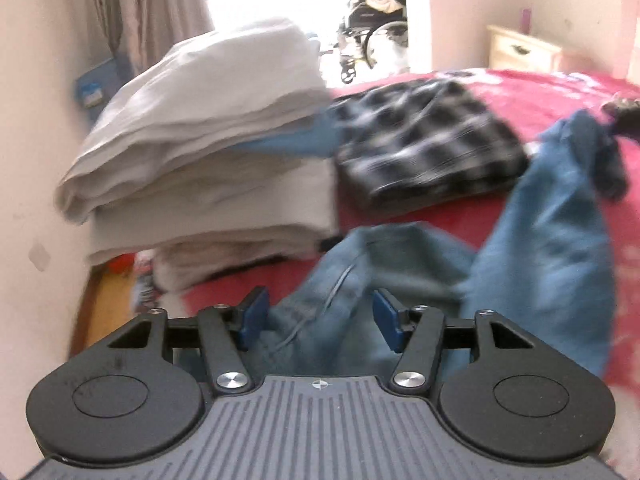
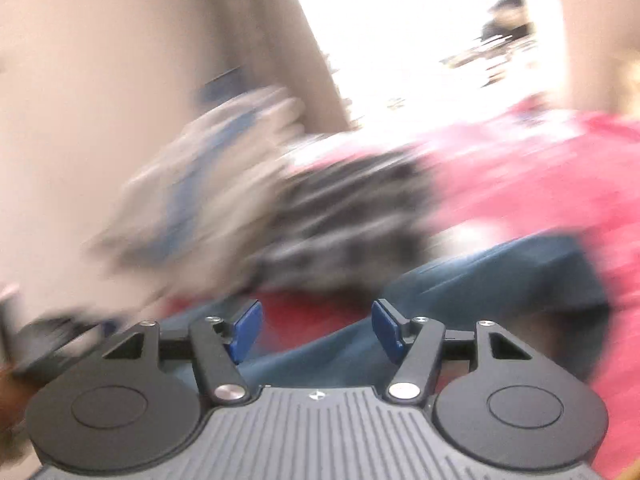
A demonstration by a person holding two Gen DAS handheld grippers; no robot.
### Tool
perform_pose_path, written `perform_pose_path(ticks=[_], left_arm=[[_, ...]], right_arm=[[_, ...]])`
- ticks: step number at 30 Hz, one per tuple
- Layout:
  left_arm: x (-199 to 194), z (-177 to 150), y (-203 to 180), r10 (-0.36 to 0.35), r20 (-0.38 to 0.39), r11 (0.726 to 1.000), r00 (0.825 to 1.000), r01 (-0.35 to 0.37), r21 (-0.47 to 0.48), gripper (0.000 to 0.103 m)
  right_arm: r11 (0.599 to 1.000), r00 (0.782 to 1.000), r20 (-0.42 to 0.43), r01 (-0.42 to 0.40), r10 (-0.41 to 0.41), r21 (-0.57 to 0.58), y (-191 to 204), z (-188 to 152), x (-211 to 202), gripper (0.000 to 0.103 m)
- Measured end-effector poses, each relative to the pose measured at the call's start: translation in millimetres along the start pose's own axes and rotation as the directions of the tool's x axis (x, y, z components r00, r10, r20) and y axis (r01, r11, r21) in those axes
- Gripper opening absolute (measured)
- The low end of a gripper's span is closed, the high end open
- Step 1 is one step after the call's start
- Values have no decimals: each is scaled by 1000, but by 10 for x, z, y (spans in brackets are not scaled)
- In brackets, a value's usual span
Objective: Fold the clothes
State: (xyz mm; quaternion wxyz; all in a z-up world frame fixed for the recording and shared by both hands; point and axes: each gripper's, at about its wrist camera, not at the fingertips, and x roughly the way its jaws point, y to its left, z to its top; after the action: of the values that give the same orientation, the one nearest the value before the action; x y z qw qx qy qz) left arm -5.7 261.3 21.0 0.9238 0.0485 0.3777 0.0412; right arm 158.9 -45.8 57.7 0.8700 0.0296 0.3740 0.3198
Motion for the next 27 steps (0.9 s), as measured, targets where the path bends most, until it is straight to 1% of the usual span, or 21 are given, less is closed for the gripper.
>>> perform_pose_path(ticks=[2,4,5,6,8,9,10,12,13,15,16,17,18,19,20,21,23,24,25,27], left_arm=[[-10,46,-111,-73,-6,997,997,73,-20,59],[19,77,-229,-145,-22,989,989,144,-27,59],[60,79,-312,-160,-36,987,986,160,-5,59],[108,72,-404,-172,-54,985,984,173,18,60],[261,20,-604,-186,-105,979,977,194,66,60],[346,-10,-699,-193,-131,975,972,206,87,60],[428,-38,-783,-198,-157,971,968,215,102,60],[586,-94,-912,-200,-204,968,958,226,109,60],[655,-116,-974,-201,-223,967,954,230,113,60],[726,-162,-1075,-187,-239,966,953,223,130,59],[744,-180,-1114,-179,-240,966,954,217,139,59],[752,-198,-1140,-177,-239,966,955,215,141,56],[743,-219,-1146,-184,-233,966,955,219,133,47],[720,-238,-1148,-193,-226,966,955,226,126,42],[674,-259,-1147,-206,-213,964,955,235,123,31],[616,-289,-1156,-219,-198,960,955,247,130,21],[477,-359,-1195,-252,-166,946,953,279,164,16],[390,-398,-1231,-273,-153,935,950,300,190,14],[308,-431,-1275,-299,-141,922,944,324,213,14],[178,-506,-1362,-358,-142,892,923,383,239,14]], right_arm=[[997,997,-35,75,-75,20,-245,162,145,66],[995,993,-90,83,-79,47,-341,258,377,66],[995,991,-112,83,-78,48,-361,289,500,66],[995,988,-134,84,-77,50,-381,319,624,67],[994,978,-177,114,-112,1,-358,390,869,70],[990,971,-193,141,-142,-17,-376,422,990,71],[985,963,-208,171,-174,-33,-402,453,1110,75],[976,948,-230,212,-219,-53,-487,445,1291,75],[971,937,-256,227,-239,-74,-547,406,1337,77],[959,907,-315,253,-280,-126,-674,330,1422,75],[956,897,-336,249,-288,-155,-702,259,1410,69],[953,887,-356,242,-294,-185,-723,180,1386,53],[953,883,-370,227,-288,-201,-743,109,1315,46],[956,885,-378,207,-274,-207,-765,40,1207,35],[957,885,-381,196,-266,-212,-789,-56,1049,31],[958,886,-384,188,-261,-217,-813,-157,882,30],[962,887,-392,173,-246,-212,-869,-391,458,26],[963,884,-398,173,-244,-206,-902,-546,260,26],[963,880,-407,176,-246,-202,-927,-691,80,25],[964,876,-410,191,-253,-187,-970,-1072,-245,25]])
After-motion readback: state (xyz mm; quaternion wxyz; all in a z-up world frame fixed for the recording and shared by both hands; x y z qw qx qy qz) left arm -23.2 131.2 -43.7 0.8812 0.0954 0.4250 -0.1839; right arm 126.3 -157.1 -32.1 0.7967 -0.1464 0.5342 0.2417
